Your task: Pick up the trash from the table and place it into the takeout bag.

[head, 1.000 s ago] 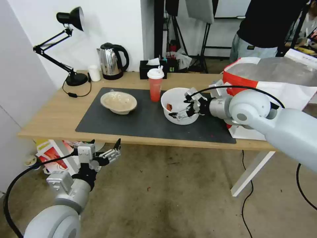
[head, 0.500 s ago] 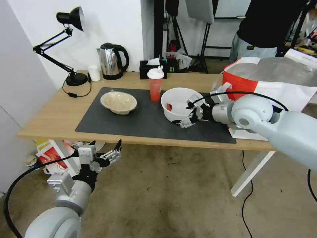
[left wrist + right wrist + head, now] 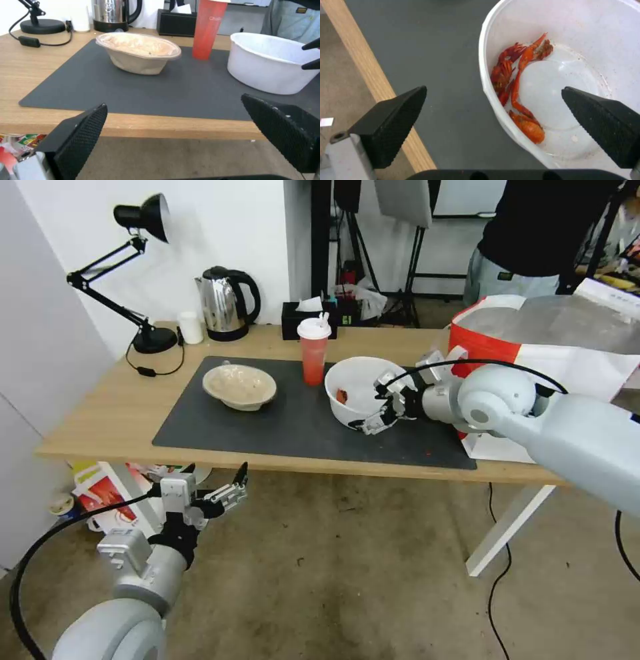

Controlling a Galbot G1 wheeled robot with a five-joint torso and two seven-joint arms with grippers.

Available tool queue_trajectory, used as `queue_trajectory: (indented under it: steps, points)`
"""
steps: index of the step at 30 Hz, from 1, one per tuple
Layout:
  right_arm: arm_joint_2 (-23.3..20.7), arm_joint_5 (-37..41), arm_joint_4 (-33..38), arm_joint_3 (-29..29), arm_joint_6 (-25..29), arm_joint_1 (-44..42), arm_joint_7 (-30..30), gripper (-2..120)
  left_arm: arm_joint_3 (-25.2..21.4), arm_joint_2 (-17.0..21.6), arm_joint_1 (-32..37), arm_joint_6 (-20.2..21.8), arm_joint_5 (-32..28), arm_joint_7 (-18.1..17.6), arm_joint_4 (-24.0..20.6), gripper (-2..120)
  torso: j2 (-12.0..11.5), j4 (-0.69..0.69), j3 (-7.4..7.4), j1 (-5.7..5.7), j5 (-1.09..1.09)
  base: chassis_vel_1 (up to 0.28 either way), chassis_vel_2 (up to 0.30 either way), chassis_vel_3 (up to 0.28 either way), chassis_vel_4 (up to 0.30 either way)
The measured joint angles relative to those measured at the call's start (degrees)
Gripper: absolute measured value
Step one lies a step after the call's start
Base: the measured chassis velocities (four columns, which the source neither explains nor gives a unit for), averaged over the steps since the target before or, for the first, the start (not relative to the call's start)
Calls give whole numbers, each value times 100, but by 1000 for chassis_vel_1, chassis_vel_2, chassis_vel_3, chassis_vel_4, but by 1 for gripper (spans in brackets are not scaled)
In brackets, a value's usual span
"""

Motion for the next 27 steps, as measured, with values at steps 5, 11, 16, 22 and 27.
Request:
queue_trajectory:
  steps: [5, 11, 16, 22, 27]
  points:
    - [77, -42, -138, -135, 0, 109, -19, 100, 14, -13, -3, -2, 9, -2, 5, 100, 0, 0, 0, 0, 0, 0, 0, 0, 0]
    - [156, -49, -202, -224, 0, 161, -9, 100, 23, -22, 1, -3, 20, -5, 5, 100, 0, -1, 0, 0, 0, 0, 0, 0, 0]
    - [238, -59, -353, -301, 0, 232, -16, 100, 23, -33, 22, -5, 30, -10, 3, 100, 0, 0, 0, 0, 0, 0, 0, 0, 0]
    - [289, -74, -477, -349, -2, 273, -44, 100, 25, -45, 32, -5, 33, -12, 2, 100, 0, 0, 0, 0, 0, 0, 0, 0, 0]
    - [384, -130, -643, -416, -2, 312, -87, 100, 41, -64, 27, -6, 42, -14, 2, 100, 0, -1, 0, 0, 0, 0, 0, 0, 0]
